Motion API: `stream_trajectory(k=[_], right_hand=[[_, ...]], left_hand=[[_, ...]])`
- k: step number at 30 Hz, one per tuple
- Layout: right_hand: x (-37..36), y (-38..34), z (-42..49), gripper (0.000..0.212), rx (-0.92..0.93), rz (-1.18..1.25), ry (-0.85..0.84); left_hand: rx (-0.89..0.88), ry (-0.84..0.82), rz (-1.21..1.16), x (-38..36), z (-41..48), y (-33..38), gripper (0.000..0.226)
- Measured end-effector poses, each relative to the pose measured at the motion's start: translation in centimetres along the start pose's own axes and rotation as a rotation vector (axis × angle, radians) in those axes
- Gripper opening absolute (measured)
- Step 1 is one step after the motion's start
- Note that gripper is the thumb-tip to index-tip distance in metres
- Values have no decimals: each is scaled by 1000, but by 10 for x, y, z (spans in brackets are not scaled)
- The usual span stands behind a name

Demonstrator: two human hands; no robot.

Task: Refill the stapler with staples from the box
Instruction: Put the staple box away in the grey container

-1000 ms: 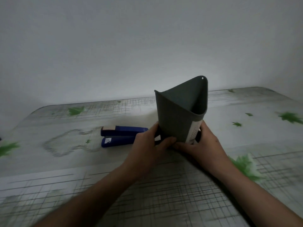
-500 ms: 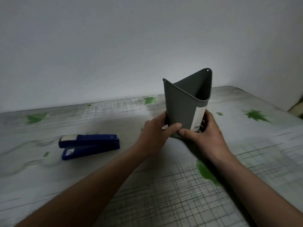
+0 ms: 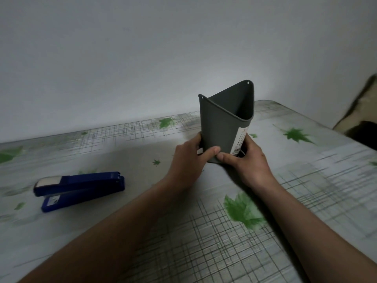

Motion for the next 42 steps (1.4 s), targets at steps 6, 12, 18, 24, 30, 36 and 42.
stream_trajectory(k=[6,12,18,24,30,36,42], right_hand=[[5,3,0,73,-23,-25,38],[3,-2,-1,62,-7,-86,24],[1,-3,-2,60,-19,-116,20],[9,-6,-17,75,-80,-118,110],[19,-26,-48,44,-36,-126,273],[-42,-64,-60,21,52,-59,60],[-118,-84,-66,16,129,-109,-120]], left_hand=[[-11,0,39,-4,4,4,37],[19,-9,28,-8,1,1,39],[41,-7,13,-7,-1,2,40],[50,-101,81,-6,-12,-1,38],[51,-113,176,17,-38,-7,34],[41,40,166,70,-55,-5,30],[6,114,288,130,-74,-20,26]])
Point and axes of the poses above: each hand's wrist, its own z-axis towards the middle knuckle, its own x-axis out of the back of the hand, y = z × x, the point moved 8 cm from there along z, towards the middle knuckle, and after that the axes turned 14 degrees about z, right-handed, at the moved point
